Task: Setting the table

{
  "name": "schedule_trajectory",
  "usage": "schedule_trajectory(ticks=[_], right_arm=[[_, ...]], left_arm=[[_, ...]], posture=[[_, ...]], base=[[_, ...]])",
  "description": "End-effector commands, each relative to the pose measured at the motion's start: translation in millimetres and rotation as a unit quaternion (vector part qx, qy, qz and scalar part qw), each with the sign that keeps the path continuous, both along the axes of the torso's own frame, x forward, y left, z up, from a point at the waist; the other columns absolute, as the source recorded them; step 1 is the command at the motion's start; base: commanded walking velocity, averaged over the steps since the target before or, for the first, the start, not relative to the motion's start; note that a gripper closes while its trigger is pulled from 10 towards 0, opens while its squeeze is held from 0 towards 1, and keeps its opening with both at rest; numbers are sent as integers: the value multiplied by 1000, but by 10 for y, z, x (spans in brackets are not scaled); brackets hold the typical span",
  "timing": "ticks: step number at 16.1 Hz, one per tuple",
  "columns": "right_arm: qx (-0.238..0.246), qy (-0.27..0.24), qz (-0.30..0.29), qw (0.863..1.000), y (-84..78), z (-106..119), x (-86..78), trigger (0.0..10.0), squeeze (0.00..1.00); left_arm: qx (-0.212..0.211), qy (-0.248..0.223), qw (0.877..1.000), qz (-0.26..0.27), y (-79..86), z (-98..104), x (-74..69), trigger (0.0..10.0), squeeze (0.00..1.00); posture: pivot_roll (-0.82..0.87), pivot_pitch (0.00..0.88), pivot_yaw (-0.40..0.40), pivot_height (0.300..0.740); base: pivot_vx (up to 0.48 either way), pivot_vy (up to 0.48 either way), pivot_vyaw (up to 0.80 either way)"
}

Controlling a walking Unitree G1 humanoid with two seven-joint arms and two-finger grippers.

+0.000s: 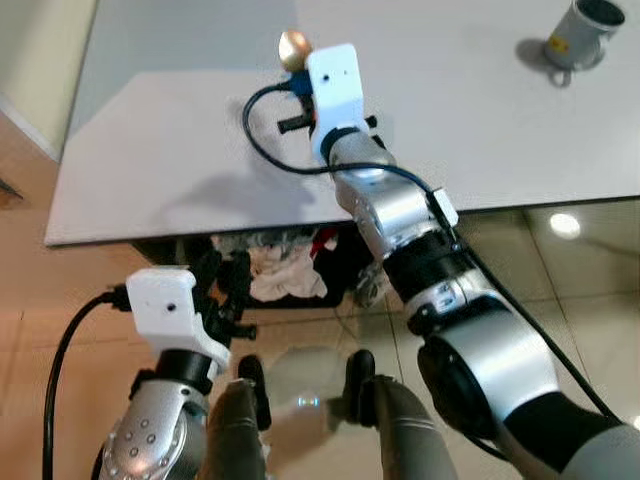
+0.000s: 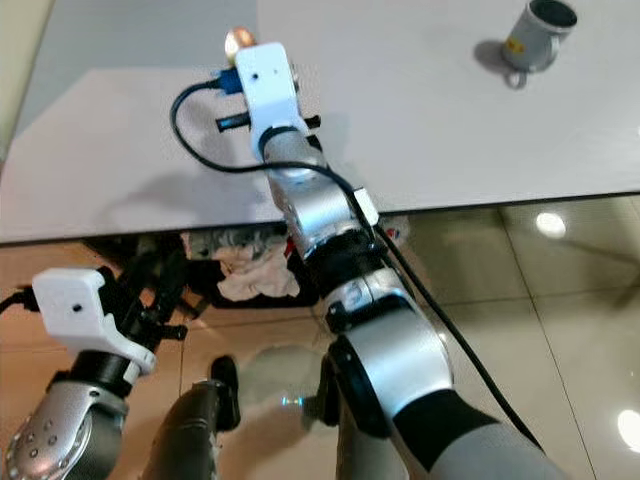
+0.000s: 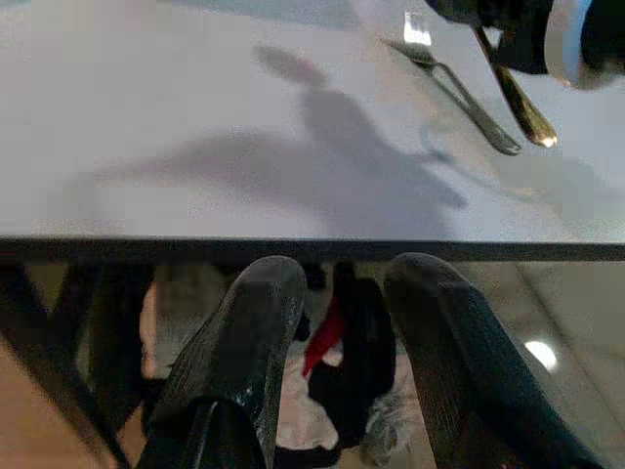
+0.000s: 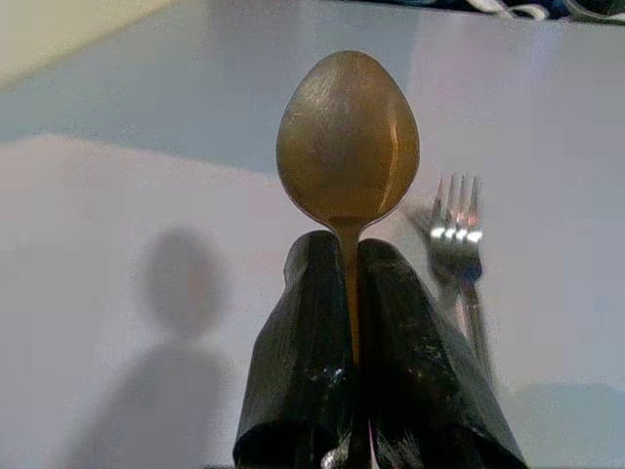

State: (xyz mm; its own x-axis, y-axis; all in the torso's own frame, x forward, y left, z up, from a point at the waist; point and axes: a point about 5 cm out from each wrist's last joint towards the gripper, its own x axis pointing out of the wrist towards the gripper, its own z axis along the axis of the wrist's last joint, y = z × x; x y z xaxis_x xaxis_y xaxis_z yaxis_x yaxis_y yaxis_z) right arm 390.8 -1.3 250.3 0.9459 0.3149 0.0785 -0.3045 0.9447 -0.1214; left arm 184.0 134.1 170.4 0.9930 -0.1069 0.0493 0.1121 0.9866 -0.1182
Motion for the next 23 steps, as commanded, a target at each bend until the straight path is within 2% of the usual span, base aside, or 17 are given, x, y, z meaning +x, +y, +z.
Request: schedule_trajectory(ticks=[1, 4, 9, 11, 13, 14, 15, 16, 17, 18, 19, 20, 21, 22, 23], right_arm=[[-6, -10, 8, 1000, 90, 49, -13, 10000, 0], [-8, -4, 9, 1000, 143, 33, 2, 10000, 0], [45, -31, 21, 998, 136, 154, 8, 10000, 0], [92, -41, 44, 994, 118, 181, -11, 10000, 0], [214, -71, 72, 972, -113, 317, -57, 10000, 0], [277, -87, 95, 952, -304, 388, -146, 10000, 0], [311, -99, 133, 936, -449, 413, -289, 10000, 0], [335, -97, 183, 919, -571, 367, -507, 10000, 0], [343, -95, 201, 913, -603, 343, -589, 10000, 0], [356, -91, 236, 900, -686, 254, -772, 10000, 0], [323, -58, 244, 913, -877, -81, -1055, 10000, 0], [316, -25, 245, 916, -1001, -271, -1247, 10000, 0], [314, -15, 244, 917, -1030, -319, -1299, 10000, 0], [304, 11, 234, 924, -1124, -438, -1495, 10000, 0], [288, 21, 229, 930, -1123, -479, -1544, 10000, 0]], left_arm=[[-4, 7, 1000, 4, -18, 5, -65, 10000, 0], [-5, 15, 1000, 7, -32, 4, -102, 10000, 0], [-2, 19, 1000, 12, -27, -3, -92, 10000, 0], [1, 16, 1000, 10, -34, -5, -76, 10000, 0], [1, 6, 1000, 15, -6, 6, -18, 10000, 0], [6, -1, 1000, 15, 11, 12, 25, 10000, 0], [8, -8, 1000, 15, 36, 11, 74, 10000, 0], [15, -13, 1000, 14, 61, 8, 114, 10000, 0], [17, -14, 1000, 13, 72, 3, 128, 10000, 0], [19, -14, 1000, 14, 91, -14, 149, 10000, 0], [23, -19, 999, 17, 123, -13, 171, 10000, 0], [24, -21, 999, 17, 137, -26, 175, 10000, 0], [24, -20, 999, 17, 142, -34, 178, 10000, 0], [21, -20, 1000, 9, 127, -69, 168, 10000, 0], [15, -19, 1000, -1, 112, -90, 169, 10000, 0]], posture=[[59, 432, -39, 740], [63, 443, -41, 740], [63, 429, -42, 740], [70, 417, -45, 740], [67, 388, -49, 740], [60, 356, -49, 740], [49, 329, -46, 740], [40, 310, -49, 740], [39, 305, -48, 740], [33, 290, -51, 740], [16, 277, -49, 740], [3, 268, -46, 740], [0, 268, -45, 740], [-22, 248, -45, 740], [-25, 237, -46, 740]], base=[[0, 0, 0], [0, 0, 0], [0, 0, 0], [0, 0, 0], [0, 0, 0], [0, 0, 0], [0, 0, 0], [0, 0, 0], [0, 0, 0], [0, 0, 0], [0, 0, 0], [0, 0, 0], [0, 0, 0], [0, 0, 0], [0, 0, 0]])
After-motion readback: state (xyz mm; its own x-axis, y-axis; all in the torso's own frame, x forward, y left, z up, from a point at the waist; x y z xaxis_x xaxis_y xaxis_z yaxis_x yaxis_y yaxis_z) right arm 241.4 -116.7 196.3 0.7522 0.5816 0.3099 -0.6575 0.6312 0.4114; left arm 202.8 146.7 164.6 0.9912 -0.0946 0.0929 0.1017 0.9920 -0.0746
